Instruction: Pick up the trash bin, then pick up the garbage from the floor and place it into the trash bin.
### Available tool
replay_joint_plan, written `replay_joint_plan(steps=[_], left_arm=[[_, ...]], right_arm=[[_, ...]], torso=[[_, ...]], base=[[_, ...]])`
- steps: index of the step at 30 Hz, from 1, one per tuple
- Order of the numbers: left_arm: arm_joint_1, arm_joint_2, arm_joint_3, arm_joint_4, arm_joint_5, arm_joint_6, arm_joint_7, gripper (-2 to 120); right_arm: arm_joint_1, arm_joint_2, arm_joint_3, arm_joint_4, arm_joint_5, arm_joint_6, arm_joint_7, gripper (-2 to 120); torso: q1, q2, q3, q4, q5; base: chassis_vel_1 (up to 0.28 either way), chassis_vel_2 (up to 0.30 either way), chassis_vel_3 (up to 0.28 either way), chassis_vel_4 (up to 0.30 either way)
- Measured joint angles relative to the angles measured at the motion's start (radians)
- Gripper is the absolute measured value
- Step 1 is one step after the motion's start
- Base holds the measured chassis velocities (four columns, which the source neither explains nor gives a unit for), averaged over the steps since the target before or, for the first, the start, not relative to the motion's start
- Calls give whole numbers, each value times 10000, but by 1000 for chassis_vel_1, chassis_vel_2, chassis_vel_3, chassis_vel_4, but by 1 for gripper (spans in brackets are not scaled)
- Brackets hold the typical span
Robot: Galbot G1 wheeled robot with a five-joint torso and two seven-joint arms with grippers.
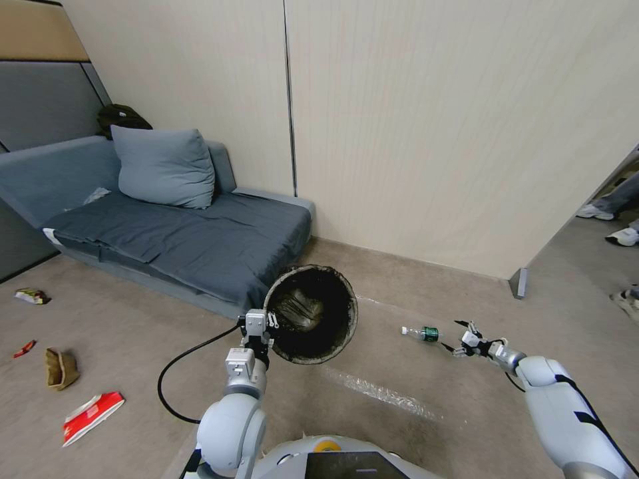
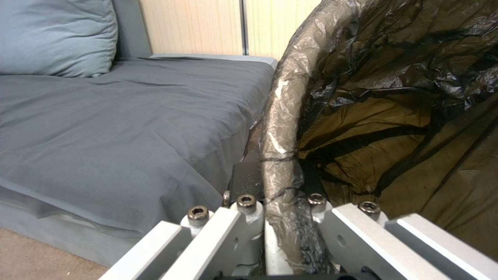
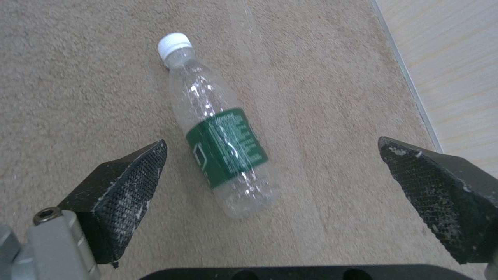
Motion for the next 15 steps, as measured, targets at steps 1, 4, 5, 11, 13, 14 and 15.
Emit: replay_joint_plan(steps=[1,4,5,11,13,14,15], left_arm=[[0,0,0,0,0,0,0,0],[-8,5,-18,-6,0,10,-1,0],[-11,6,-13,-6,0,13,0,0],[-53,18,138,63,23,19,0,0],[-53,19,147,72,32,20,0,0],[-54,17,154,82,49,22,0,0],[-55,15,155,85,58,23,-1,0]], right_arm=[[0,0,0,0,0,0,0,100],[96,39,-53,-114,-30,-17,39,100],[138,49,-76,-176,-38,-21,57,100],[292,103,-113,-421,-128,-41,117,100],[328,117,-128,-485,-157,-41,130,100],[399,142,-144,-615,-219,-40,151,100],[458,161,-159,-717,-260,-34,171,100]], torso=[[0,0,0,0,0],[-1,0,0,-2,-1],[-1,0,0,-3,-1],[0,0,0,-4,-1],[0,0,0,-4,-1],[0,0,1,-3,0],[0,0,0,-3,0]], base=[[0,0,0,0],[0,0,0,0],[0,0,0,0],[0,0,0,0],[0,0,0,0],[0,0,0,0],[0,0,0,0]])
